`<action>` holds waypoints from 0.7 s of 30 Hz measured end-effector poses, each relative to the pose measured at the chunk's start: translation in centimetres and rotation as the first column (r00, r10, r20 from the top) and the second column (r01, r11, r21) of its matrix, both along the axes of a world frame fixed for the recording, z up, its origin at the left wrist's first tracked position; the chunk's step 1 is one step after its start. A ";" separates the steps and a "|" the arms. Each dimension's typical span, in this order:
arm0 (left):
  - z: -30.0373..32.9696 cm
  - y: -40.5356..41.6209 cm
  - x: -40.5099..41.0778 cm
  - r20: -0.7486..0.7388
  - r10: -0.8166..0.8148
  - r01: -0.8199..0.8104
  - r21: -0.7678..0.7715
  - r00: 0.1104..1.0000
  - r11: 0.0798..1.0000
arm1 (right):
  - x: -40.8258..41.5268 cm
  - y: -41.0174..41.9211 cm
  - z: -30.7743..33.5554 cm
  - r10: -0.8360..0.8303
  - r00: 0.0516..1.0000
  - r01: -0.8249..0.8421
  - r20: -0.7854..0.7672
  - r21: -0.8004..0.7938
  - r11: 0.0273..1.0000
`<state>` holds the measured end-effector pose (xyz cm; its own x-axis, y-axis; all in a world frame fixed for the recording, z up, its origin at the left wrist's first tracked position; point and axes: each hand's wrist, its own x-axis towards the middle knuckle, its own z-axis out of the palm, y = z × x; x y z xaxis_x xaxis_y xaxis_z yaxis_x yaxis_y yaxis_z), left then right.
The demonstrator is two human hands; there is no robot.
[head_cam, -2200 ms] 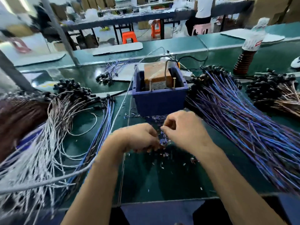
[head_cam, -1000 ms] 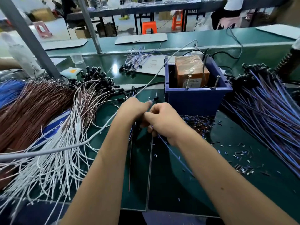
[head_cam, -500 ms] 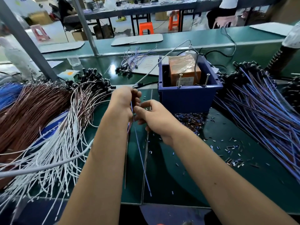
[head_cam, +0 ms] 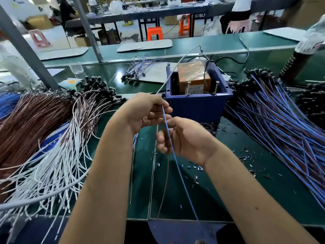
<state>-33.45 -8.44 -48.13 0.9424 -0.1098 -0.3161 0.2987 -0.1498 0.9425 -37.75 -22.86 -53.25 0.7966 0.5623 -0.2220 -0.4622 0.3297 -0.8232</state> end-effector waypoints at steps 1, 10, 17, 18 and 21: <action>0.0 0.0 0.0 -0.004 0.010 -0.010 -0.036 1.000 0.999 | -0.1 -0.4 -0.3 0.004 1.000 -0.004 0.008 0.001 1.000; 0.4 -0.9 -0.3 0.205 0.073 0.111 -0.760 0.976 0.640 | 1.4 -8.4 -1.2 0.130 0.900 0.013 0.416 -0.324 0.946; 1.6 -0.5 -0.7 0.511 0.241 0.134 -0.592 0.825 0.795 | 2.6 -13.5 -3.1 -0.140 0.801 0.440 0.582 -0.413 0.797; 1.3 -1.3 -0.9 0.577 0.173 0.125 -0.439 0.798 0.890 | 2.9 -13.2 -3.2 -0.162 0.752 0.501 0.639 -0.395 0.770; -0.7 -5.1 -0.9 0.780 -0.167 -0.047 0.244 0.603 0.969 | 3.7 -12.0 -3.0 -0.089 0.624 0.577 0.777 -0.381 0.722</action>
